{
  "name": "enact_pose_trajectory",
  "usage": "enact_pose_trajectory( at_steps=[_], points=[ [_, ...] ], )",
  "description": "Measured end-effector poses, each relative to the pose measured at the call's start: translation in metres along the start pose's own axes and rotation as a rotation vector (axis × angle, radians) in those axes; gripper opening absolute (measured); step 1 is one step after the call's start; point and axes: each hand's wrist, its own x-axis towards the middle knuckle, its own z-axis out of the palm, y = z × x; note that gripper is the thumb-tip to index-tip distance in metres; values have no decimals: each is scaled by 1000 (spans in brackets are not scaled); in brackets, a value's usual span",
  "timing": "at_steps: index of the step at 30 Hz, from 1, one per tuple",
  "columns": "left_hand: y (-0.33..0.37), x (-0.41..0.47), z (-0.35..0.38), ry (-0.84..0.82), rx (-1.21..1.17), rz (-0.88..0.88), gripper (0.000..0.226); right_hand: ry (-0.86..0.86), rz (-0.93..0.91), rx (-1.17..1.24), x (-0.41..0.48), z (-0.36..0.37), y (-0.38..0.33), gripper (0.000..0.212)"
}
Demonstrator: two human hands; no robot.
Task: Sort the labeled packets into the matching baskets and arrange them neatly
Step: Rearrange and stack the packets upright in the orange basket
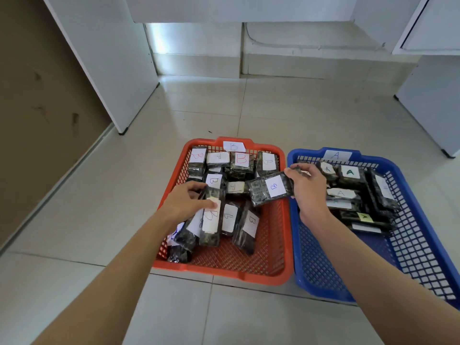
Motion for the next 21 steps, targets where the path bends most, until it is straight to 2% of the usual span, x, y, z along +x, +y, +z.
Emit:
enact_pose_trajectory(
  at_steps=[2,6,10,12,14,16,18,21],
  points=[
    [-2,-2,0,31,141,66,57,-27,1,-23,-1,6,1,10],
    [-5,-5,21,150,666,332,69,-70,-28,-95,1,10,4,11],
    [-5,-10,51,154,1104,520,54,-50,-40,-124,6,2,2,9],
    [-2,-10,64,106,1184,583,50,-24,-54,-113,9,-6,-1,9],
    [1,-6,76,-59,1248,608,64,5,-67,-93,12,-14,-4,9],
    [4,-1,84,-216,1387,585,92,33,-68,-80,15,-21,-5,12],
    [3,3,91,-258,1516,545,109,44,-66,-79,17,-27,-5,15],
    [0,3,96,-236,1573,494,111,38,-72,-104,18,-32,-3,16]
  ],
)
